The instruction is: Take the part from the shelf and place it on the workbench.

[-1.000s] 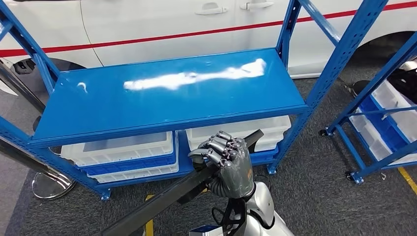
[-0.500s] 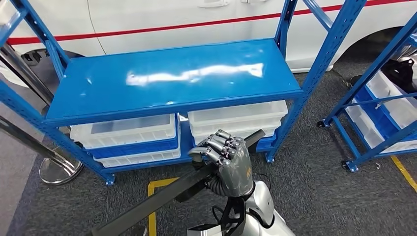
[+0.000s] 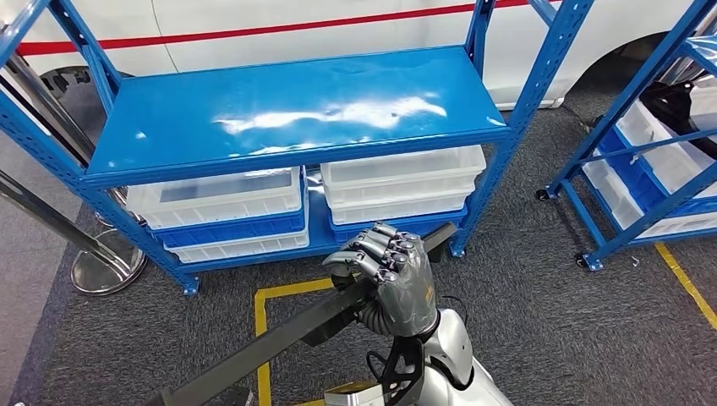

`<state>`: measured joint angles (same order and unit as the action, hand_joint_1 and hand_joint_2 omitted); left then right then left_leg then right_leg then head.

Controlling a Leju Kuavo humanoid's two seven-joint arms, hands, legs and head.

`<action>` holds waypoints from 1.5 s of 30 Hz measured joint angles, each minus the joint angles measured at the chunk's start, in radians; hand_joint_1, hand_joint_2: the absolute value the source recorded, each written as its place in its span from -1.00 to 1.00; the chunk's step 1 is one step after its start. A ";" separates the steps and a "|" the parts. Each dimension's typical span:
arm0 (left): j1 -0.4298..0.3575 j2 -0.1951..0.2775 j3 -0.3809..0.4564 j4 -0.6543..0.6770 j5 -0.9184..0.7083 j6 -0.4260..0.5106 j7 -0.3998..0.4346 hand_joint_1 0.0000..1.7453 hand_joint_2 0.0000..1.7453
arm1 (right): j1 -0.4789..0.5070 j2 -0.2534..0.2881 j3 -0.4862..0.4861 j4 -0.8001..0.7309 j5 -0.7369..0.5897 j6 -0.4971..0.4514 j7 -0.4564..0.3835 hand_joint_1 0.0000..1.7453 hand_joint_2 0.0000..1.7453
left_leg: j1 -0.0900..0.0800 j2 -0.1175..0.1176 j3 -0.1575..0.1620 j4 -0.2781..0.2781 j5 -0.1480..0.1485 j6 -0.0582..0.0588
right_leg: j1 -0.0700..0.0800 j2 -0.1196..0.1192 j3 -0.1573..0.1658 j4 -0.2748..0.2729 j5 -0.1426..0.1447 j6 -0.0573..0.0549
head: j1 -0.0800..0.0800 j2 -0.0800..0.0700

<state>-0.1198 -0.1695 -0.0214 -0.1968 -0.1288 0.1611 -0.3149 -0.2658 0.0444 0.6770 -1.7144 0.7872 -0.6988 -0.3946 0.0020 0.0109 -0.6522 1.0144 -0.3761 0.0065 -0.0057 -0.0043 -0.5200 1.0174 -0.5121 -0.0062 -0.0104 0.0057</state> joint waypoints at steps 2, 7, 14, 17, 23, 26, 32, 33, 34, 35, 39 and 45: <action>0.002 -0.001 0.000 0.000 0.000 -0.001 0.001 -1.00 1.00 | -0.006 0.000 0.006 0.000 -0.001 0.000 0.002 1.00 1.00 | 0.002 -0.004 -0.015 0.035 -0.047 -0.011 | -0.006 -0.005 -0.013 -0.008 0.020 -0.017 | -0.001 0.000; 0.002 -0.001 0.000 0.000 -0.005 -0.001 0.002 -1.00 1.00 | -0.015 0.000 0.021 0.002 -0.009 0.001 0.010 1.00 1.00 | 0.015 -0.005 -0.051 0.277 -0.187 -0.033 | -0.008 -0.010 -0.077 -0.002 0.067 -0.025 | -0.001 0.000; -0.004 -0.004 0.000 0.000 -0.006 0.003 -0.001 -1.00 1.00 | -0.038 -0.006 0.042 0.005 -0.032 0.008 0.031 1.00 1.00 | 0.011 -0.016 0.160 -0.020 -0.132 -0.019 | -0.014 -0.009 -0.131 0.016 0.115 0.012 | -0.001 0.000; -0.004 -0.004 0.000 0.000 -0.005 0.005 -0.001 -1.00 1.00 | -0.043 -0.011 0.047 0.008 -0.033 0.012 0.033 1.00 1.00 | 0.015 -0.009 0.139 -0.029 -0.103 0.009 | -0.016 -0.005 -0.145 0.039 0.081 0.028 | -0.001 0.000; -0.006 -0.005 0.000 0.000 -0.009 0.005 -0.002 -1.00 1.00 | -0.044 -0.022 0.057 0.016 -0.031 0.012 0.034 1.00 1.00 | 0.006 -0.001 0.043 -0.015 -0.037 0.028 | -0.016 0.000 -0.174 0.295 -0.060 0.034 | 0.000 0.000; -0.006 -0.005 0.000 0.000 -0.012 0.006 -0.002 -1.00 1.00 | -0.046 -0.026 0.060 0.016 -0.029 0.010 0.034 1.00 1.00 | 0.003 -0.002 -0.003 0.004 -0.009 0.018 | -0.013 0.000 -0.031 0.130 -0.015 0.023 | -0.001 0.000; -0.002 -0.003 0.004 0.000 -0.016 0.009 -0.002 -1.00 1.00 | -0.053 -0.027 0.066 0.018 -0.024 0.007 0.034 1.00 1.00 | 0.004 -0.007 -0.040 0.017 0.001 -0.015 | -0.008 -0.001 0.002 0.003 -0.003 -0.015 | -0.001 0.000; 0.000 -0.003 0.006 0.000 -0.016 0.009 -0.001 -1.00 1.00 | -0.054 -0.027 0.067 0.018 -0.023 0.007 0.034 1.00 1.00 | 0.007 -0.008 -0.052 0.050 -0.047 -0.021 | -0.011 -0.003 -0.014 0.001 0.012 -0.023 | -0.001 0.000; 0.000 -0.002 0.006 0.000 -0.016 0.010 -0.001 -1.00 1.00 | -0.055 -0.027 0.068 0.018 -0.020 0.007 0.035 1.00 1.00 | 0.008 -0.009 -0.062 0.101 -0.108 -0.027 | -0.010 -0.005 -0.032 0.002 0.027 -0.028 | -0.002 0.000; 0.000 -0.002 0.007 0.000 -0.017 0.010 -0.001 -1.00 1.00 | -0.055 -0.027 0.069 0.018 -0.017 0.008 0.037 1.00 1.00 | 0.009 -0.009 -0.071 0.165 -0.160 -0.032 | -0.009 -0.005 -0.050 0.003 0.041 -0.031 | -0.001 0.000; -0.001 0.002 0.013 0.000 -0.013 0.011 -0.003 -1.00 1.00 | -0.055 -0.027 0.076 0.019 -0.010 0.014 0.042 1.00 1.00 | 0.010 -0.009 -0.020 0.283 -0.134 -0.037 | -0.007 -0.009 -0.128 0.013 0.097 -0.028 | -0.001 0.000; -0.007 0.003 0.024 -0.002 -0.006 0.014 -0.007 -1.00 1.00 | -0.063 -0.027 0.089 0.019 -0.010 0.021 0.043 1.00 1.00 | -0.002 -0.013 0.230 -0.056 -0.170 -0.004 | -0.006 -0.012 -0.171 0.007 0.174 0.000 | -0.001 0.000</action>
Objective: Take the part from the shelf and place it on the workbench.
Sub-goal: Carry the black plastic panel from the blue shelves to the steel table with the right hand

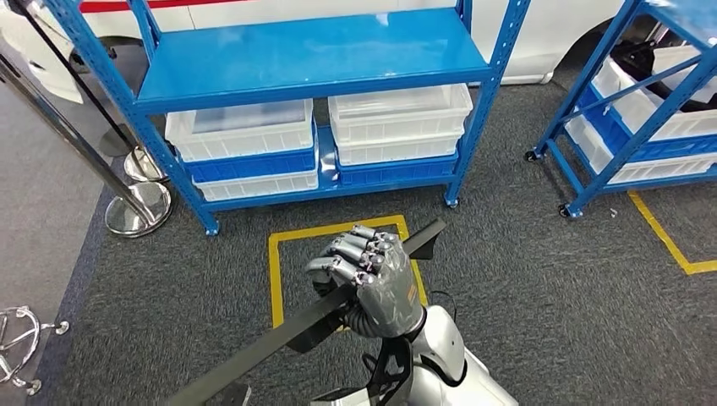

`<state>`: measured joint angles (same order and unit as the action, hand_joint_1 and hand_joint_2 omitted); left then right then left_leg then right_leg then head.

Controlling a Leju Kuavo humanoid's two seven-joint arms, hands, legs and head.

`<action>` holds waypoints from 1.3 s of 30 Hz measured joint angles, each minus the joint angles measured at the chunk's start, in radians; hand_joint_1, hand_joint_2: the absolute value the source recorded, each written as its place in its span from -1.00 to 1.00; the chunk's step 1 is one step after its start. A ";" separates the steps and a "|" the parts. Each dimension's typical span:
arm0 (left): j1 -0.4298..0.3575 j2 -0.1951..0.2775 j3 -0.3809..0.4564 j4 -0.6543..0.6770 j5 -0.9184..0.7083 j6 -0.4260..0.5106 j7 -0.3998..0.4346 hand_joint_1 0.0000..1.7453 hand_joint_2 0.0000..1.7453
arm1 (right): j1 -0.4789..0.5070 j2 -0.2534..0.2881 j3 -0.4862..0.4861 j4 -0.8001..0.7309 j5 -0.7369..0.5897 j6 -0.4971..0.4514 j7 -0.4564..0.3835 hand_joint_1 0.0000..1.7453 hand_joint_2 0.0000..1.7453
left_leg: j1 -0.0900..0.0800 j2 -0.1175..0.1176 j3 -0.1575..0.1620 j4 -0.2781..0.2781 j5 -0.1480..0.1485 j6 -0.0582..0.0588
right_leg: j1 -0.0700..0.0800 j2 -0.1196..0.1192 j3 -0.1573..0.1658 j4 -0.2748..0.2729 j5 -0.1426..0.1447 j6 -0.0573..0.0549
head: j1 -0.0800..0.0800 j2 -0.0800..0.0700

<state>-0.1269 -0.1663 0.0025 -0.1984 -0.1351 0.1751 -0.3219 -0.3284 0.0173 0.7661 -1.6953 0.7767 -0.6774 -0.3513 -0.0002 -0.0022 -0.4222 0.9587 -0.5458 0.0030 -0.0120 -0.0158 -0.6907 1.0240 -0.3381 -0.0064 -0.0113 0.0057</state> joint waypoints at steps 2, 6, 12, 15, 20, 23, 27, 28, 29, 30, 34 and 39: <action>0.002 0.000 0.001 0.000 0.002 0.000 0.001 -1.00 1.00 | 0.000 -0.001 0.005 0.001 0.000 0.002 0.000 1.00 1.00 | 0.003 0.006 -0.019 -0.003 0.027 0.016 | -0.002 0.003 -0.008 0.006 -0.015 0.010 | 0.000 0.000; 0.005 0.000 0.002 0.000 0.003 0.000 0.001 -1.00 1.00 | 0.000 -0.003 0.006 0.004 -0.001 0.005 -0.001 1.00 1.00 | 0.004 0.014 -0.092 0.007 0.087 0.037 | -0.003 0.008 -0.050 0.202 -0.208 0.019 | 0.000 0.000; 0.005 0.000 0.005 0.000 0.003 0.002 0.002 -1.00 1.00 | -0.004 -0.006 0.014 0.008 -0.023 0.016 -0.012 1.00 1.00 | 0.002 0.014 -0.224 0.065 0.147 0.017 | -0.003 0.010 0.124 0.124 -0.170 0.015 | 0.000 0.000; 0.002 0.002 0.011 0.000 0.000 0.006 0.009 -1.00 1.00 | -0.012 -0.004 0.030 0.015 -0.041 0.033 -0.026 1.00 1.00 | 0.001 0.012 -0.242 0.071 0.176 -0.001 | 0.006 0.015 0.173 0.026 -0.208 -0.006 | 0.000 0.000; 0.002 0.011 0.020 0.000 -0.004 0.007 0.026 -1.00 1.00 | -0.026 0.014 0.063 0.046 -0.055 0.049 -0.035 1.00 1.00 | 0.011 0.006 -0.281 0.176 0.043 -0.029 | 0.004 0.006 0.110 0.019 -0.141 -0.043 | -0.001 0.000; 0.000 0.018 0.024 0.000 -0.011 0.007 0.028 -1.00 1.00 | -0.032 0.022 0.079 0.064 -0.054 0.050 -0.036 1.00 1.00 | 0.011 0.006 -0.285 0.334 -0.045 -0.033 | 0.011 0.005 0.049 0.022 -0.095 -0.047 | -0.001 0.000; -0.006 0.027 0.026 -0.002 -0.015 0.007 0.027 -1.00 1.00 | -0.045 0.026 0.091 0.077 -0.043 0.051 -0.039 1.00 1.00 | 0.000 0.005 -0.112 0.200 0.023 -0.003 | 0.019 0.004 -0.019 0.031 -0.041 -0.047 | -0.001 0.000; -0.011 0.030 0.026 -0.004 -0.017 0.006 0.027 -1.00 1.00 | -0.048 0.028 0.093 0.078 -0.038 0.051 -0.039 1.00 1.00 | -0.005 0.006 -0.053 0.121 0.007 0.006 | 0.020 0.004 -0.026 0.030 -0.028 -0.044 | -0.001 0.000; -0.015 0.032 0.026 -0.006 -0.018 0.006 0.026 -1.00 1.00 | -0.051 0.030 0.095 0.078 -0.033 0.051 -0.039 1.00 1.00 | -0.011 0.007 -0.013 0.058 -0.011 0.014 | 0.018 0.002 -0.028 0.026 -0.014 -0.040 | -0.001 0.000; -0.018 0.034 0.026 -0.007 -0.020 0.007 0.027 -1.00 1.00 | -0.054 0.032 0.096 0.079 -0.029 0.052 -0.039 1.00 1.00 | -0.014 0.008 0.006 0.020 -0.020 0.020 | 0.017 0.000 -0.028 0.018 0.001 -0.034 | -0.001 0.000; -0.021 0.032 0.026 -0.008 -0.023 0.007 0.030 -1.00 1.00 | -0.057 0.033 0.100 0.083 -0.020 0.054 -0.036 1.00 1.00 | -0.010 0.016 -0.031 -0.014 0.049 0.039 | 0.013 0.005 -0.045 0.024 -0.029 -0.010 | -0.002 0.000; -0.018 0.027 0.026 -0.008 -0.029 0.004 0.038 -1.00 1.00 | -0.057 0.027 0.101 0.088 -0.010 0.052 -0.035 1.00 1.00 | -0.004 0.021 -0.134 0.005 0.120 0.039 | -0.004 0.010 -0.065 0.285 -0.177 0.015 | -0.001 0.000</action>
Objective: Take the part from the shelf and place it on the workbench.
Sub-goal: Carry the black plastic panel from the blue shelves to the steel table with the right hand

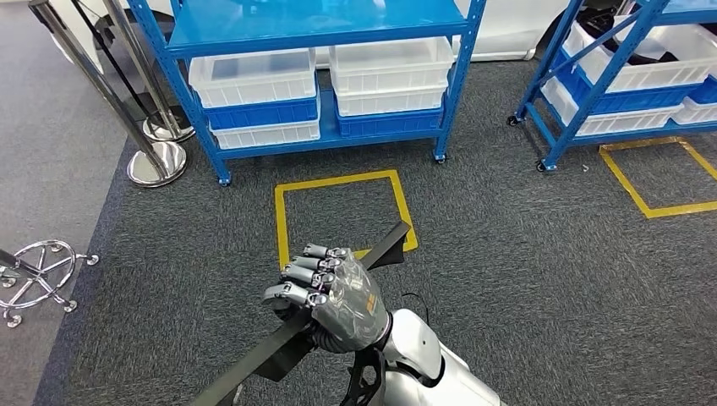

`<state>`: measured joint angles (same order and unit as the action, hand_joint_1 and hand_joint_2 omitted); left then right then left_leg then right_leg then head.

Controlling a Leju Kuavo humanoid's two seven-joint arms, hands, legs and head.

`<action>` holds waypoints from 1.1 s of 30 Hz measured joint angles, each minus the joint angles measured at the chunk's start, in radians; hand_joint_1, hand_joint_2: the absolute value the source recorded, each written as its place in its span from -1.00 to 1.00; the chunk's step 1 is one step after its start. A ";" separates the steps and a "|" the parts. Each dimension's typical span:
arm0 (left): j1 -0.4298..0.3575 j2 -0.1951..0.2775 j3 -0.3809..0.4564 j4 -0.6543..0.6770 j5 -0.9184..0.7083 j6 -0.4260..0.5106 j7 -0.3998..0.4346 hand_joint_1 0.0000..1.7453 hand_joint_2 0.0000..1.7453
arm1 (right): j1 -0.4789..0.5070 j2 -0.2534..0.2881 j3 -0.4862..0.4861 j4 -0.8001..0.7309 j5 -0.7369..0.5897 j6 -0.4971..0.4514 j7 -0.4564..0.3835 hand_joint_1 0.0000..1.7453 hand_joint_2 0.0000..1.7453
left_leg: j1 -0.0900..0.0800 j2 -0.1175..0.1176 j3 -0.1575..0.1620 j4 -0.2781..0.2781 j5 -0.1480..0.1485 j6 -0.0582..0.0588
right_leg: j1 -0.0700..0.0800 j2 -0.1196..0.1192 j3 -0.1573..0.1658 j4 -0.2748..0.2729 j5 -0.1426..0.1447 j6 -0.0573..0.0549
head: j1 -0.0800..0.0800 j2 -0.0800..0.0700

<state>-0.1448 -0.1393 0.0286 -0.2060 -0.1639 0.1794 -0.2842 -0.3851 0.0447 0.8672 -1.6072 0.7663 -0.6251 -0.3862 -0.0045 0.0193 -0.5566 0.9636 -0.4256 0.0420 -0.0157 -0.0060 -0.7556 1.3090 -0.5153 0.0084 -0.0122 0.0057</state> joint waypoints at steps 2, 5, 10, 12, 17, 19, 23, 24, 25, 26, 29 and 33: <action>0.000 0.000 0.000 0.000 0.000 0.000 0.002 -1.00 1.00 | 0.000 -0.002 0.000 0.001 0.008 -0.002 0.000 1.00 1.00 | 0.005 0.002 -0.047 0.024 0.018 -0.010 | -0.008 0.000 0.068 -0.033 0.048 0.008 | 0.000 0.000; -0.001 0.000 0.000 0.000 -0.002 0.000 0.002 -1.00 1.00 | 0.000 -0.002 0.000 0.001 0.025 -0.008 0.000 1.00 1.00 | 0.007 0.000 -0.096 0.063 0.034 -0.029 | -0.009 0.003 0.211 -0.214 -0.011 0.008 | -0.001 0.000; 0.010 0.000 0.000 0.000 -0.010 0.000 -0.009 -1.00 1.00 | 0.020 -0.002 0.001 0.001 0.076 -0.044 -0.001 1.00 1.00 | 0.016 -0.006 -0.126 0.098 0.016 -0.060 | -0.002 0.000 0.200 -0.261 -0.001 -0.037 | -0.001 0.000; 0.013 0.000 0.000 0.000 -0.015 0.001 -0.016 -1.00 1.00 | 0.028 -0.002 0.001 0.001 0.089 -0.054 0.000 1.00 1.00 | 0.018 -0.010 -0.157 0.196 -0.081 -0.068 | -0.002 0.000 0.173 -0.263 0.020 -0.046 | -0.001 0.000; 0.014 0.000 0.000 0.000 -0.025 0.008 -0.017 -1.00 1.00 | 0.050 -0.002 -0.004 0.001 0.130 -0.063 0.013 1.00 1.00 | 0.013 -0.011 -0.104 0.293 -0.083 -0.054 | 0.009 -0.001 0.111 -0.261 0.070 -0.047 | -0.002 0.000; 0.011 0.004 0.000 0.000 -0.025 0.011 -0.016 -1.00 1.00 | 0.054 -0.002 -0.009 -0.001 0.138 -0.063 0.016 1.00 1.00 | 0.004 -0.011 0.004 0.152 -0.072 -0.032 | 0.012 -0.001 0.100 -0.260 0.085 -0.044 | -0.001 0.000; 0.006 0.008 0.000 0.000 -0.028 0.012 -0.015 -1.00 1.00 | 0.057 -0.003 -0.015 -0.003 0.144 -0.066 0.017 1.00 1.00 | -0.006 -0.010 0.073 0.019 -0.092 -0.008 | 0.009 -0.007 0.096 -0.268 0.112 -0.021 | -0.001 0.000; 0.007 0.007 0.000 0.000 -0.030 0.012 -0.014 -1.00 1.00 | 0.057 -0.003 -0.018 -0.004 0.147 -0.066 0.017 1.00 1.00 | -0.003 -0.010 0.073 0.009 -0.081 -0.003 | 0.010 -0.006 0.093 -0.266 0.109 -0.015 | -0.001 0.000; 0.007 0.006 0.000 0.000 -0.032 0.011 -0.014 -1.00 1.00 | 0.058 -0.004 -0.021 -0.004 0.150 -0.067 0.018 1.00 1.00 | 0.000 -0.010 0.071 0.000 -0.067 0.002 | 0.010 -0.005 0.084 -0.248 0.092 -0.010 | -0.001 0.000; 0.008 0.005 0.000 0.000 -0.033 0.011 -0.014 -1.00 1.00 | 0.058 -0.004 -0.023 -0.005 0.152 -0.068 0.018 1.00 1.00 | 0.004 -0.011 0.067 -0.008 -0.055 0.005 | 0.011 -0.002 0.067 -0.210 0.061 -0.006 | -0.001 0.000; 0.011 0.001 0.000 0.000 -0.034 0.011 -0.015 -1.00 1.00 | 0.063 -0.009 -0.025 -0.004 0.155 -0.069 0.021 1.00 1.00 | 0.003 -0.020 0.038 -0.001 -0.036 0.007 | 0.007 0.001 0.005 -0.037 -0.043 0.005 | -0.001 0.000; 0.016 -0.004 0.000 0.000 -0.035 0.011 -0.017 -1.00 1.00 | 0.066 -0.011 -0.025 -0.002 0.158 -0.069 0.022 1.00 1.00 | 0.006 -0.047 0.007 0.027 -0.031 -0.002 | -0.001 0.021 0.105 -0.148 0.005 0.007 | -0.001 0.000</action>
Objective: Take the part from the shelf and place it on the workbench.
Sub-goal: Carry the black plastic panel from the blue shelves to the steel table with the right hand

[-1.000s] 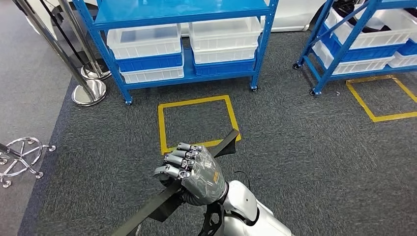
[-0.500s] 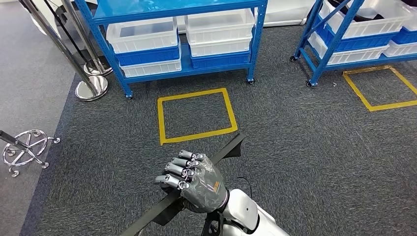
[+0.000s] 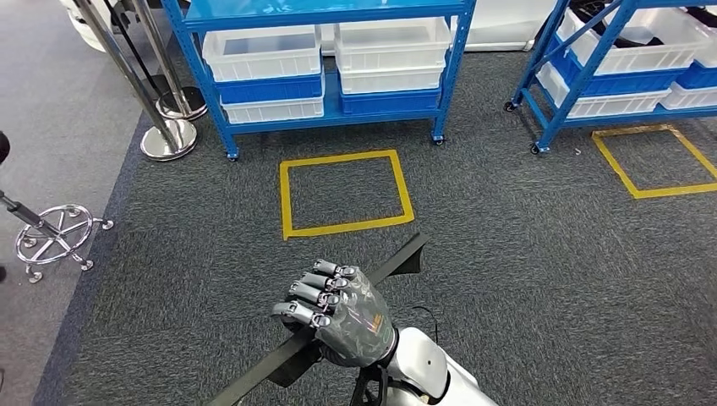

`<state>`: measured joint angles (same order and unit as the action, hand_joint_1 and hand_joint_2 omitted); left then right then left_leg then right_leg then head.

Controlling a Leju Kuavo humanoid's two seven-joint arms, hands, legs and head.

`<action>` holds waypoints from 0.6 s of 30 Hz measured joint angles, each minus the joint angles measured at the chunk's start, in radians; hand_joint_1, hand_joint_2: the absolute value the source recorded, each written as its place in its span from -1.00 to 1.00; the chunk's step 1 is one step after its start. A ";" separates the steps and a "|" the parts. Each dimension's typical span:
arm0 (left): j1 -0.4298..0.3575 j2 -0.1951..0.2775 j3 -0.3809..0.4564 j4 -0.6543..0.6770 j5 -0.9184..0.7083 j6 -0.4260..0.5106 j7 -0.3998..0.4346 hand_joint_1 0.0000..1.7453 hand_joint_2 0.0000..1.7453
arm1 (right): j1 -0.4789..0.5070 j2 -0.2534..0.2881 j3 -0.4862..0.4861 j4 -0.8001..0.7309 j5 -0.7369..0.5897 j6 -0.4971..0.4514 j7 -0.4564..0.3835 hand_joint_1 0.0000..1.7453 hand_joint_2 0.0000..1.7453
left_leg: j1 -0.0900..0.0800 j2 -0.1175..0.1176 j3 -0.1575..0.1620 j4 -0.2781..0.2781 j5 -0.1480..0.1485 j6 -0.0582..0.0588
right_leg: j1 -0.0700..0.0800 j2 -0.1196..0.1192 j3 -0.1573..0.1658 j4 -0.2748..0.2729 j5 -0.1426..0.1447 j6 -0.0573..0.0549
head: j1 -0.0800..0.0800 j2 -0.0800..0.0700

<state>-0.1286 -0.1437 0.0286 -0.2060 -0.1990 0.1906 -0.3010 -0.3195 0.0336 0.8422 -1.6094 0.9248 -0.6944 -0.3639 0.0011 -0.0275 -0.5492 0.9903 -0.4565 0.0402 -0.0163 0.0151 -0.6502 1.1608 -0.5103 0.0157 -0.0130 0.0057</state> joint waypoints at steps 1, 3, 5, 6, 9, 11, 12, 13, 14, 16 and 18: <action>-0.001 -0.001 0.000 0.000 0.000 0.000 -0.002 -1.00 1.00 | 0.000 0.000 -0.001 0.000 0.001 0.000 -0.001 1.00 1.00 | -0.001 -0.008 -0.008 0.012 -0.002 -0.004 | -0.001 0.015 0.036 -0.059 0.015 -0.003 | 0.000 0.000; -0.001 -0.003 0.000 0.000 -0.001 0.001 -0.005 -1.00 1.00 | 0.001 0.000 -0.004 0.000 -0.004 0.000 -0.006 1.00 1.00 | -0.001 -0.022 -0.023 0.027 -0.003 -0.015 | 0.000 0.033 0.064 -0.110 0.020 -0.012 | 0.000 0.000; 0.002 -0.002 0.000 0.000 -0.001 0.003 -0.007 -1.00 1.00 | 0.002 0.000 -0.010 0.000 -0.010 -0.001 -0.012 1.00 1.00 | 0.001 -0.034 -0.031 0.030 0.000 -0.026 | 0.002 0.018 0.061 -0.111 0.025 -0.024 | 0.000 0.000; 0.004 -0.002 0.000 0.000 -0.001 0.004 -0.008 -1.00 1.00 | 0.003 0.001 -0.012 0.000 -0.011 -0.001 -0.014 1.00 1.00 | 0.002 -0.032 -0.035 0.034 -0.003 -0.032 | 0.001 0.010 0.062 -0.115 0.028 -0.030 | 0.000 0.000; 0.005 0.000 0.002 0.000 0.000 0.007 -0.011 -1.00 1.00 | 0.003 0.003 -0.016 -0.002 -0.013 -0.001 -0.017 1.00 1.00 | 0.004 0.001 -0.087 0.147 -0.069 -0.049 | -0.003 -0.020 0.064 -0.125 0.034 -0.045 | -0.001 0.000; 0.006 0.001 0.005 0.000 0.000 0.012 -0.015 -1.00 1.00 | 0.005 0.003 -0.018 -0.002 -0.013 -0.001 -0.018 1.00 1.00 | 0.010 0.015 -0.146 0.272 -0.123 -0.059 | -0.001 -0.041 0.061 -0.124 0.034 -0.047 | -0.001 0.000; 0.008 0.002 0.007 0.000 0.000 0.017 -0.017 -1.00 1.00 | 0.007 0.003 -0.020 -0.002 -0.013 -0.001 -0.018 1.00 1.00 | 0.011 0.018 -0.161 0.304 -0.129 -0.061 | -0.001 -0.051 0.060 -0.124 0.034 -0.047 | -0.001 0.000; 0.011 0.004 0.009 0.000 0.000 0.020 -0.019 -1.00 1.00 | 0.007 0.003 -0.022 -0.003 -0.012 -0.001 -0.018 1.00 1.00 | 0.012 0.022 -0.157 0.299 -0.116 -0.062 | -0.001 -0.061 0.060 -0.124 0.034 -0.047 | -0.001 0.000; 0.013 0.006 0.011 0.000 0.000 0.023 -0.019 -1.00 1.00 | 0.007 0.003 -0.023 -0.004 -0.011 -0.001 -0.018 1.00 1.00 | 0.013 0.027 -0.134 0.256 -0.087 -0.060 | -0.001 -0.071 0.061 -0.124 0.034 -0.046 | -0.001 0.000; 0.014 0.011 0.016 0.000 0.000 0.023 -0.019 -1.00 1.00 | 0.007 0.003 -0.027 -0.009 -0.008 -0.001 -0.016 1.00 1.00 | 0.007 0.062 -0.058 0.110 -0.025 -0.051 | 0.002 -0.090 0.064 -0.124 0.032 -0.043 | -0.001 0.000; 0.013 0.014 0.019 0.000 -0.001 0.021 -0.018 -1.00 1.00 | 0.008 0.002 -0.030 -0.015 0.000 -0.002 -0.012 1.00 1.00 | -0.003 0.091 -0.018 0.024 -0.004 -0.037 | 0.005 -0.106 0.067 -0.124 0.031 -0.034 | -0.001 0.000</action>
<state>-0.1154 -0.1296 0.0479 -0.2060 -0.2000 0.2120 -0.3187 -0.3119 0.0361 0.8121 -1.6240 0.9250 -0.6960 -0.3762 -0.0021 0.0630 -0.5677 1.0146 -0.4603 0.0030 -0.0116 -0.0909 -0.5832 1.0365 -0.4789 -0.0184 -0.0140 0.0057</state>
